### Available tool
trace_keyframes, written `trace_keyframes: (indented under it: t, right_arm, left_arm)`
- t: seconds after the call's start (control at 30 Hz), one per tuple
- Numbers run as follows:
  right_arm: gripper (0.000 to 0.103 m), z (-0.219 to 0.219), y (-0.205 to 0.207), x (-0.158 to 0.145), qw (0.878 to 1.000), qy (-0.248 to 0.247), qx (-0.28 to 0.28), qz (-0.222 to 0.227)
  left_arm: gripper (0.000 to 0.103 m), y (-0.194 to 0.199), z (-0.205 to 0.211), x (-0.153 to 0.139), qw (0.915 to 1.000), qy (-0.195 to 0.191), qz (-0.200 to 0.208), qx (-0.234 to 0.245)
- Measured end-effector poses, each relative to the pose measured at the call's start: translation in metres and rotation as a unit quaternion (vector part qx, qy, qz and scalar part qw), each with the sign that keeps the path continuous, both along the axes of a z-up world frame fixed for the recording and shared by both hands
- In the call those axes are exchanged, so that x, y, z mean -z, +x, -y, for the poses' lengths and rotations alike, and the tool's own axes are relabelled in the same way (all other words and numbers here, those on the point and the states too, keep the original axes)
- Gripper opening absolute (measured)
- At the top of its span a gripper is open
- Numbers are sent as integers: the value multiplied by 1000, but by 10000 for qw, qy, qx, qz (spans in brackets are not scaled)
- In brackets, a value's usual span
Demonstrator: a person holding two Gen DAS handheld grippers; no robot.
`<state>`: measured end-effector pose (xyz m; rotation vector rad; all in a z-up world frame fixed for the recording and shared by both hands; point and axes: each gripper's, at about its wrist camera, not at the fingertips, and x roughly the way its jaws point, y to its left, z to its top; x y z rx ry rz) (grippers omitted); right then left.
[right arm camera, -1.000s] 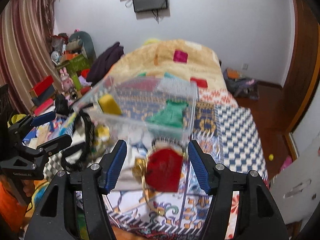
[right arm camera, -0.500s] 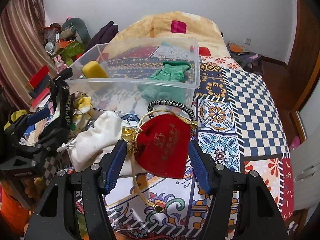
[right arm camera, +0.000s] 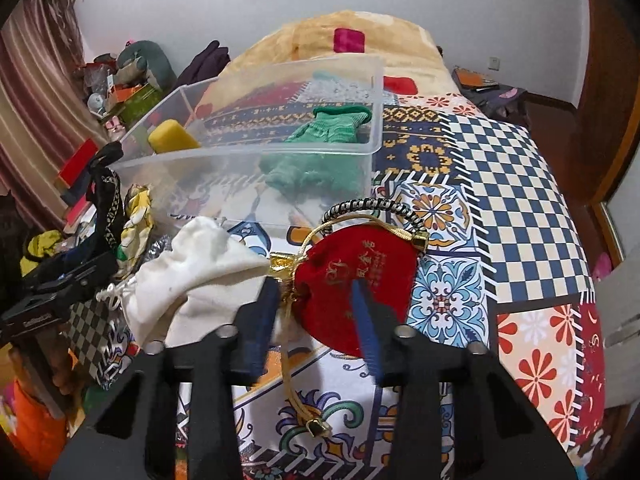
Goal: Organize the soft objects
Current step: 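Grasp the white strapped bag with the left tool while the right tool grasps the red pouch, then lift the bag and red pouch into the clear box and open both tools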
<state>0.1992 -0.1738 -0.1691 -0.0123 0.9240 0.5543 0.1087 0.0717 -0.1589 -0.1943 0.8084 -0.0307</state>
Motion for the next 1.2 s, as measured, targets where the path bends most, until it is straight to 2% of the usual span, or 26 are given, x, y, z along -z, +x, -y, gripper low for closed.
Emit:
trace_keyframes:
  t: [0.13,0.2,0.27,0.43,0.6,0.63,0.67,0.73,0.77,0.83,1.03,1.07,1.2]
  right_arm:
    - [13,-2,-6,-4,9998,-46,-87,149]
    - [11,-2,-7,-4,9997,-85,-102,197]
    - [8,-3,-9,-5,9996,-104,-116,233]
    - [8,0,-10,-8,9995,-73,-102,301]
    - [10,4,-10,-12,9992,-212,-44,346]
    - [19,5,-8,-11,9992,-239,-28,323]
    - [37,6,-7,-9,9992,-267,-2,297]
    - [58,8,-4,-8,9990,-290,144,315]
    - [61,9,-3,-7,9988,-311,186,328]
    - [61,8,-1,-5,9987,-372,198,295]
    - [59,5,9,7,9988,-436,201,60]
    - [51,5,11,10,9990,-410,176,14]
    - [28,7,13,11,9993,-328,164,-24]
  left_arm:
    - [66,-6,5,-4,9998,-25,77,195]
    - [55,-8,7,-6,9995,-51,86,306]
    - [38,-13,10,-9,9993,-35,116,359]
    - [25,-20,5,-15,9991,-113,163,363]
    - [22,-31,4,-30,9985,-155,363,386]
    - [22,-34,5,-35,9980,-154,435,422]
    - [22,-35,6,-38,9978,-154,472,447]
    - [23,-38,9,-44,9970,-138,550,524]
    - [24,-39,11,-46,9968,-125,562,559]
    - [26,-37,14,-47,9966,-111,559,594]
    - [27,-30,19,-35,9974,-89,377,607]
    - [26,-30,18,-35,9974,-106,384,596]
    - [26,-33,14,-38,9974,-163,475,525]
